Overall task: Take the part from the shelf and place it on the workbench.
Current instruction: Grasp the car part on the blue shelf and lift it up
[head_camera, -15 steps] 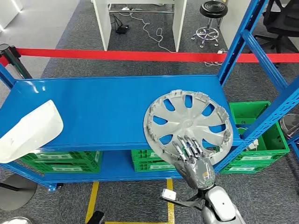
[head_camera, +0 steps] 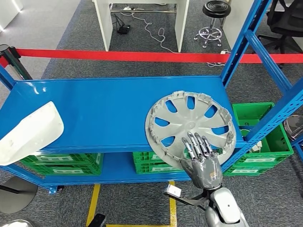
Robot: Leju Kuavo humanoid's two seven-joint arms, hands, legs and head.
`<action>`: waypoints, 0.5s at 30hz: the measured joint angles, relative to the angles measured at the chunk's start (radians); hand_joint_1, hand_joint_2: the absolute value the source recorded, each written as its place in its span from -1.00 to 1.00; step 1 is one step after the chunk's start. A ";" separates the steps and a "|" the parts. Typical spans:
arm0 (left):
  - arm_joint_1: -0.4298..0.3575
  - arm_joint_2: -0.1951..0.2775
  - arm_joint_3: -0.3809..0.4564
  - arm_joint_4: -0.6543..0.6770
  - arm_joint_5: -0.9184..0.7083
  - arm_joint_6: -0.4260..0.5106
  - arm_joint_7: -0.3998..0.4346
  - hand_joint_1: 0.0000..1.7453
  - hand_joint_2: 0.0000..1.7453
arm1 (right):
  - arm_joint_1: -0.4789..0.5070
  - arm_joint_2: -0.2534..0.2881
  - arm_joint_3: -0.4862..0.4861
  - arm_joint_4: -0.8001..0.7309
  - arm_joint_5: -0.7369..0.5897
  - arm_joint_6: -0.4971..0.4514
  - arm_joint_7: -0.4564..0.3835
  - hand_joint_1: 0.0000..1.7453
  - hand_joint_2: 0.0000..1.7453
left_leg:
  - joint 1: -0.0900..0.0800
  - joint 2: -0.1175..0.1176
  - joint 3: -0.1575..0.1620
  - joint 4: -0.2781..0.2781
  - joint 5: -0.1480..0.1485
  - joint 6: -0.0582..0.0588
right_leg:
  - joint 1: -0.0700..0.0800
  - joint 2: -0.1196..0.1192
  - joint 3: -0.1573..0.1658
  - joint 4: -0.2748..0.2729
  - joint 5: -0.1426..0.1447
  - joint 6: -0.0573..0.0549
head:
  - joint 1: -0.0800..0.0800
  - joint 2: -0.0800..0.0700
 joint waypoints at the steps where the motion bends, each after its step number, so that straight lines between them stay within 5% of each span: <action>1: 0.000 0.000 0.000 0.000 0.002 -0.001 0.000 -1.00 -1.00 | -0.001 -0.001 0.004 0.007 -0.015 0.000 0.000 -1.00 1.00 | 0.000 0.000 0.000 0.000 0.000 0.000 | 0.000 0.000 0.000 0.000 0.000 0.000 | 0.000 0.000; 15: 0.000 0.000 -0.002 0.000 0.004 -0.010 -0.003 -1.00 -1.00 | -0.028 -0.042 0.083 0.115 -0.111 0.000 -0.037 -1.00 1.00 | 0.000 0.000 0.000 0.000 0.000 0.000 | 0.000 0.000 0.000 0.000 0.000 0.000 | 0.000 0.000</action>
